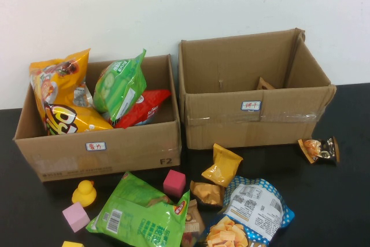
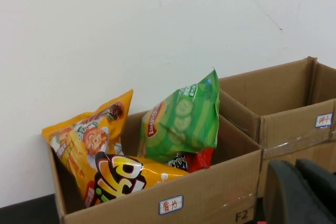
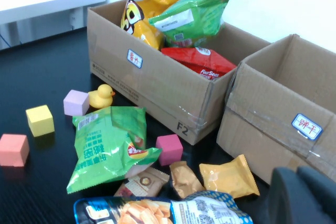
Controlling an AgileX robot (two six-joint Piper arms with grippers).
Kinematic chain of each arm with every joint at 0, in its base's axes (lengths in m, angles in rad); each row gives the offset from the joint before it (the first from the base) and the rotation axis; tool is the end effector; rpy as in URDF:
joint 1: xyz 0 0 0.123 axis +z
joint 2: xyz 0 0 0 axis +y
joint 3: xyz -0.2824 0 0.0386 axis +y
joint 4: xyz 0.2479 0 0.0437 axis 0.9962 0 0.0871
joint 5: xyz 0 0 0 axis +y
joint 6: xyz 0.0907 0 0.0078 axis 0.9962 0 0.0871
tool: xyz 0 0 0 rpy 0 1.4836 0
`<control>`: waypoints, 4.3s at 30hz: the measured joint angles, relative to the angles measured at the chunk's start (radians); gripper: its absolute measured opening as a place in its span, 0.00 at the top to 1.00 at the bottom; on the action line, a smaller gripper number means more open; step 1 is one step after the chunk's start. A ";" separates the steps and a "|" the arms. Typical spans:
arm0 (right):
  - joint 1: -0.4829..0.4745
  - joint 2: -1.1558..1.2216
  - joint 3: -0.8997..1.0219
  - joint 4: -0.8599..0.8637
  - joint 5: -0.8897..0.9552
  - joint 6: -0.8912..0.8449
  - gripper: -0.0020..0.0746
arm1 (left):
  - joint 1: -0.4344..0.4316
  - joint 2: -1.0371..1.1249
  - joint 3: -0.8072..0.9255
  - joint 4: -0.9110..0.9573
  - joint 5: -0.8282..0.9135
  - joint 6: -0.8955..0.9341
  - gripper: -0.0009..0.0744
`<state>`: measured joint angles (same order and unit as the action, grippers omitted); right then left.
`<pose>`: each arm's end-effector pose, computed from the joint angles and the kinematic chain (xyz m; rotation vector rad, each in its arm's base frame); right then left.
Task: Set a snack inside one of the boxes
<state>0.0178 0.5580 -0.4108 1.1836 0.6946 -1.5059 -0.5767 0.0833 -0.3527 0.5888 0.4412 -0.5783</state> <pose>0.0999 0.0558 0.2860 -0.8036 1.6949 0.3348 0.0433 -0.0023 0.2914 0.2434 1.5766 -0.2870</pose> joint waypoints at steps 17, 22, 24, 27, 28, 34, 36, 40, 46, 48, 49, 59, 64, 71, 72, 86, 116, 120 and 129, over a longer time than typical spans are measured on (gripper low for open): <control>0.000 0.000 0.000 0.000 0.003 -0.002 0.98 | 0.401 -0.074 0.090 -0.510 -0.001 0.247 0.99; 0.000 0.000 0.000 0.000 0.003 -0.002 0.98 | 0.527 -0.083 0.259 -0.762 -0.139 0.611 0.99; 0.000 0.000 0.000 0.000 0.003 -0.002 0.98 | 0.555 -0.083 0.319 -0.771 -0.156 0.643 0.99; 0.000 0.000 0.000 0.000 0.003 -0.002 0.98 | 0.569 -0.083 0.370 -0.757 -0.159 0.645 0.99; 0.000 0.000 0.000 0.000 0.003 -0.004 0.98 | 0.570 -0.086 0.376 -0.748 -0.152 0.642 0.99; 0.000 0.000 0.000 0.000 0.004 -0.004 0.98 | 0.577 -0.092 0.378 -0.713 -0.126 0.633 0.99; 0.000 0.000 0.000 0.000 0.004 -0.004 0.98 | 0.587 -0.092 0.376 -0.705 -0.119 0.642 0.99; 0.000 0.000 0.000 0.000 0.004 -0.004 0.98 | 0.591 -0.092 0.376 -0.698 -0.113 0.650 0.99; 0.000 0.000 0.000 0.000 0.004 -0.004 0.98 | 0.591 -0.092 0.374 -0.696 -0.108 0.650 0.99; 0.000 0.000 0.000 0.000 0.004 -0.004 0.98 | 0.591 -0.092 0.374 -0.694 -0.108 0.650 0.99; 0.000 0.000 0.000 0.000 0.004 -0.004 0.98 | 0.591 -0.092 0.374 -0.694 -0.108 0.650 0.99; -0.007 -0.112 0.000 -0.014 -0.042 -0.001 0.98 | 0.591 -0.092 0.374 -0.694 -0.108 0.665 0.99; -0.009 -0.326 0.000 0.016 -0.247 0.151 0.98 | 0.591 -0.092 0.374 -0.694 -0.108 0.669 0.99; -0.010 -0.504 0.000 0.081 -0.480 0.360 0.98 | 0.593 -0.092 0.374 -0.694 -0.108 0.671 0.99; -0.010 -0.512 0.000 0.090 -0.491 0.369 0.98 | 0.593 -0.092 0.374 -0.694 -0.108 0.671 0.99; -0.107 -0.513 0.020 -0.683 -0.434 1.229 0.98 | 0.599 -0.092 0.374 -0.694 -0.108 0.671 0.99; -0.120 -0.566 0.438 -1.175 -0.352 1.506 0.98 | 0.599 -0.092 0.374 -0.694 -0.106 0.675 0.99; -0.067 -0.566 0.438 -1.177 -0.352 1.514 0.98 | 0.599 -0.092 0.374 -0.694 -0.106 0.675 0.99; -0.053 -0.566 0.438 -1.177 -0.352 1.542 0.98 | 0.599 -0.092 0.374 -0.694 -0.106 0.675 0.99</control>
<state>-0.0352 -0.0079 0.0270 0.0064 0.3424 0.0365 0.0222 -0.0087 0.0212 -0.1054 0.3352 0.0970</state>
